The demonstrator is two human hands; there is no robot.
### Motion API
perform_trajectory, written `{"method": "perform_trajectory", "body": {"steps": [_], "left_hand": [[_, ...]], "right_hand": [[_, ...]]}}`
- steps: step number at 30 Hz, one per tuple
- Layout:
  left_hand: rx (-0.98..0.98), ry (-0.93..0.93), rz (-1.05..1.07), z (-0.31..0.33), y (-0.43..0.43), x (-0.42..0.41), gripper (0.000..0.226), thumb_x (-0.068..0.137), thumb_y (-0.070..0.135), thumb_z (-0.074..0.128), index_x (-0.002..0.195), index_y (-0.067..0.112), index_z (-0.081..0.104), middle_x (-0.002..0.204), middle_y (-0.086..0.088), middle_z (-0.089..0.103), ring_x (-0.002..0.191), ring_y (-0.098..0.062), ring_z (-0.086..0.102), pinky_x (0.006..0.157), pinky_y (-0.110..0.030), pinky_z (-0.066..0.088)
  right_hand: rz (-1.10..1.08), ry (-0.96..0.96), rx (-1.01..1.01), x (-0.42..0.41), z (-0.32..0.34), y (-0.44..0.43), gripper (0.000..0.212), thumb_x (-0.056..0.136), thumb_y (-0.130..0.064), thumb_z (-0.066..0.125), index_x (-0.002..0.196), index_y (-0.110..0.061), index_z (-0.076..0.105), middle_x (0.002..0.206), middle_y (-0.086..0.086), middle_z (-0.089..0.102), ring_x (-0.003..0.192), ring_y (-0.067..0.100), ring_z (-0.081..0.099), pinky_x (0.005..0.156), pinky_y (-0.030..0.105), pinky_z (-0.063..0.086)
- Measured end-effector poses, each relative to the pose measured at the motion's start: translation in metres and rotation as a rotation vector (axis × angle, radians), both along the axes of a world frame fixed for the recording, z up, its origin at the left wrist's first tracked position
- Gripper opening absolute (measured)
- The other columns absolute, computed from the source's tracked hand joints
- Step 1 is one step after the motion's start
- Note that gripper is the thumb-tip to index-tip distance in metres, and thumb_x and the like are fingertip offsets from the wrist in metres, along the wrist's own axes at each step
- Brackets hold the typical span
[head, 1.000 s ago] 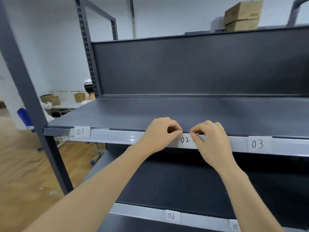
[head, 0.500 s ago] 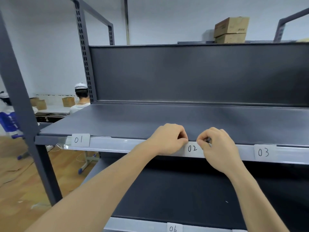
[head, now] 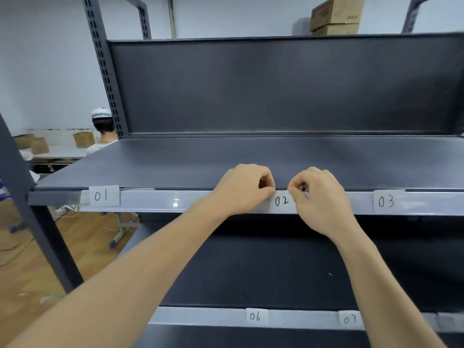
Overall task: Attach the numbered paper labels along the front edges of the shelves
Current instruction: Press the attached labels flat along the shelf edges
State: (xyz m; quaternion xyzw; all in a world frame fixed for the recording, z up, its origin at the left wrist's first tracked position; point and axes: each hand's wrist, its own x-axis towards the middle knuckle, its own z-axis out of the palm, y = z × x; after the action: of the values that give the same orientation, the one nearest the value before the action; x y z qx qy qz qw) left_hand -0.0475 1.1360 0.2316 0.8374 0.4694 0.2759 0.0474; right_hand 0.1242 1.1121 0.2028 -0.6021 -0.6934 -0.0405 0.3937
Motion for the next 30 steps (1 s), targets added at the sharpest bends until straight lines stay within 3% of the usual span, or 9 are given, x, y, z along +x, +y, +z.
{"method": "perform_trajectory", "body": {"steps": [11,16,23,30], "left_hand": [[-0.113,0.059,0.028,0.008,-0.003,0.001,0.010,0.094,0.027,0.053,0.094,0.022,0.062,0.096,0.012,0.063,0.091,-0.012,0.056,0.078,-0.026,0.040],[-0.214,-0.041,-0.002,0.015,-0.005,-0.015,0.012,0.097,0.023,0.050,0.094,0.017,0.060,0.093,0.009,0.061,0.085,-0.011,0.054,0.073,-0.025,0.043],[-0.165,-0.015,0.056,0.015,-0.009,-0.058,0.011,0.097,0.018,0.050,0.091,0.016,0.058,0.090,0.006,0.060,0.076,-0.009,0.051,0.062,-0.018,0.038],[-0.102,-0.096,0.078,0.004,-0.007,-0.070,0.010,0.094,0.019,0.056,0.085,0.019,0.061,0.086,0.010,0.062,0.078,-0.008,0.054,0.064,-0.016,0.038]], "right_hand": [[0.006,-0.034,-0.066,-0.003,0.008,-0.005,0.016,0.091,-0.015,0.052,0.081,-0.025,0.059,0.085,-0.015,0.053,0.087,0.015,0.050,0.074,0.034,0.046],[0.112,0.116,-0.086,-0.017,0.015,-0.002,0.016,0.094,-0.019,0.051,0.081,-0.026,0.058,0.087,-0.011,0.054,0.073,0.010,0.051,0.072,0.033,0.046],[0.223,0.171,-0.117,-0.055,0.014,0.001,0.015,0.094,-0.019,0.053,0.083,-0.024,0.061,0.075,-0.013,0.053,0.069,0.008,0.051,0.072,0.032,0.048],[0.226,0.152,-0.091,-0.066,0.010,0.002,0.014,0.092,-0.017,0.056,0.081,-0.024,0.062,0.077,-0.012,0.057,0.070,0.008,0.053,0.071,0.030,0.048]]}}
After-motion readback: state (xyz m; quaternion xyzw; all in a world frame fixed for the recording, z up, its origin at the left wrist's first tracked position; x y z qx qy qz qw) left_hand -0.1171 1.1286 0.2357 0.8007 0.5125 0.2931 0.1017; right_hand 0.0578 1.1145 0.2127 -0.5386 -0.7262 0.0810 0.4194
